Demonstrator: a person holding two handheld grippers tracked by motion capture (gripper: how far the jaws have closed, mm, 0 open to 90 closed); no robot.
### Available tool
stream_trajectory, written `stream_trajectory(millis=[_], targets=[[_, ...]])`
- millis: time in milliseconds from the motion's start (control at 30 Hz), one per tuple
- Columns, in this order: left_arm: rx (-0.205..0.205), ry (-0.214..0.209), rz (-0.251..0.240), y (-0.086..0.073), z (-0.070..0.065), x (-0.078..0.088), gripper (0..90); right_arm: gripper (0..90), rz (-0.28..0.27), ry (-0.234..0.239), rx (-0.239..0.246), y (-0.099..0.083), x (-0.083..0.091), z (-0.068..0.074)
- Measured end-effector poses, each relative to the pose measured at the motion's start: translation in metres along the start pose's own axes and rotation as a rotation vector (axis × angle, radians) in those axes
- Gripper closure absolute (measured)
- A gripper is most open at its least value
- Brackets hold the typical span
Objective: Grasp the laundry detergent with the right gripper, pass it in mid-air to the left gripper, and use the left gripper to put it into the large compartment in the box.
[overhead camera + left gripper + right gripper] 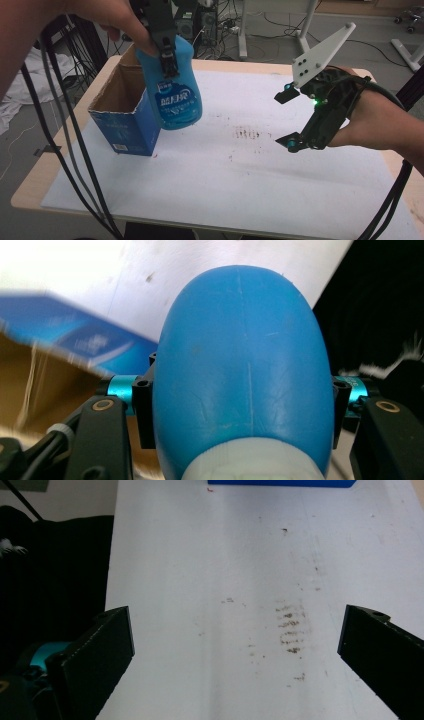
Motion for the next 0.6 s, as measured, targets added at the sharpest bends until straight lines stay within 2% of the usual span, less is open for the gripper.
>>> stream_trajectory(millis=[33,67,200,367,400,467,500,533,567,600], targets=[[0.016,0.005,0.001,-0.002,0.002,0.003,38.5,0.8,0.000,-0.004,0.001,0.000,0.000,0.000],[0.070,0.016,-0.008,-0.006,0.007,0.008,38.5,0.8,-0.003,-0.004,0.001,-0.001,0.000,0.000],[0.217,0.032,-0.017,-0.016,0.020,0.019,38.5,0.8,-0.002,-0.007,0.005,-0.003,-0.002,0.002],[0.413,0.019,-0.018,-0.034,0.035,0.029,38.5,0.9,0.019,-0.003,0.007,-0.005,-0.004,0.004],[0.413,0.019,-0.018,-0.034,0.035,0.029,38.5,0.8,0.018,-0.003,0.008,-0.005,-0.004,0.003],[0.530,0.018,-0.025,-0.047,0.047,0.036,38.4,0.9,0.019,-0.003,0.010,-0.005,-0.004,0.003],[0.565,0.022,-0.018,-0.051,0.050,0.037,38.4,0.8,0.017,-0.007,0.008,-0.005,-0.005,0.002],[0.565,0.022,-0.018,-0.051,0.050,0.037,38.4,0.8,0.017,-0.007,0.008,-0.005,-0.005,0.002],[0.615,0.037,-0.021,-0.057,0.055,0.039,38.4,0.9,0.020,-0.007,0.005,-0.004,-0.006,0.002],[0.642,0.043,-0.019,-0.060,0.058,0.040,38.5,0.8,0.022,-0.007,0.012,-0.004,-0.006,0.001]])
Point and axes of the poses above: each handheld gripper's, and its own axes: x roughly backward along the jaws, y roughly out of its top, z roughly to its left, the point moved 2 cm from there along -x, roughly forward along the jaws, and after that the axes turned 5 degrees about y, right-handed, at the moved point
